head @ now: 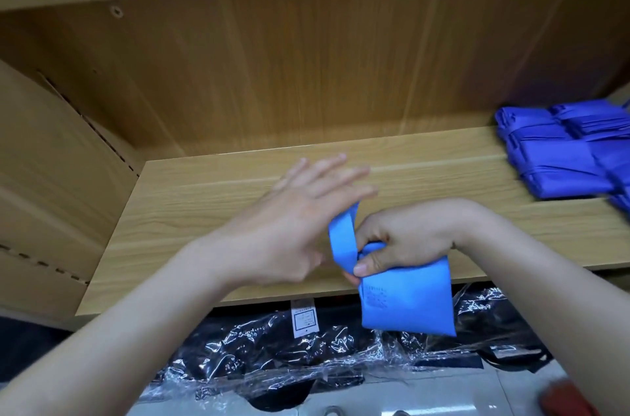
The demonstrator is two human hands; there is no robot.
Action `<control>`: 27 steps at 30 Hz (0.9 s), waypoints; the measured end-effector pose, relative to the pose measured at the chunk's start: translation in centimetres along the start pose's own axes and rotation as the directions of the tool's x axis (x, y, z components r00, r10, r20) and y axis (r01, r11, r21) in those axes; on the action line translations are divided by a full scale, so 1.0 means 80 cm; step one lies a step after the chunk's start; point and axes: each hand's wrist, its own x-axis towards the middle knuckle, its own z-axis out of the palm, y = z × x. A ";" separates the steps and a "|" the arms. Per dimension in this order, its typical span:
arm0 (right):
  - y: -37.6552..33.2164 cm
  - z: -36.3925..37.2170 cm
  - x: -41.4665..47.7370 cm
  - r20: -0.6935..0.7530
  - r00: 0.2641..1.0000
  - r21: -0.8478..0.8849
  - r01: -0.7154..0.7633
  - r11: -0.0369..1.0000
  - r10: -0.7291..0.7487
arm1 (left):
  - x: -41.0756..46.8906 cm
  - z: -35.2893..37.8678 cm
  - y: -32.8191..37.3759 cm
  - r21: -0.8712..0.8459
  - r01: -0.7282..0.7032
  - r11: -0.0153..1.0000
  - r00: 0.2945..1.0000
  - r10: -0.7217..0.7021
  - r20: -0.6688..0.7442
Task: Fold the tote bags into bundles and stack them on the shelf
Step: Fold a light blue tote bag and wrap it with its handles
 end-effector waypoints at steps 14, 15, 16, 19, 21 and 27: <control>0.033 0.025 -0.026 -0.345 0.929 0.782 0.365 0.506 -0.137 | -0.026 0.015 0.009 -0.742 -0.026 -0.670 0.998 0.021 -0.055; 0.034 0.032 -0.021 -0.355 0.920 0.806 0.391 0.445 -0.166 | -0.025 0.020 0.011 -0.711 -0.033 -0.702 0.997 0.024 -0.069; 0.035 0.038 -0.016 -0.368 0.911 0.828 0.412 0.381 -0.185 | -0.025 0.027 0.013 -0.697 -0.047 -0.716 0.996 0.018 -0.085; 0.043 0.055 -0.005 -0.412 0.893 0.875 0.443 0.197 -0.181 | -0.024 0.043 0.019 -0.749 -0.141 -0.648 0.990 -0.100 -0.100; 0.048 0.061 -0.002 -0.437 0.893 0.869 0.450 0.207 -0.108 | -0.025 0.046 0.020 -0.828 -0.146 -0.541 0.971 -0.238 -0.016; 0.017 0.040 -0.025 -0.547 0.837 0.384 0.273 0.882 -0.021 | -0.022 0.057 0.025 -0.966 -0.062 -0.250 0.859 -0.506 0.075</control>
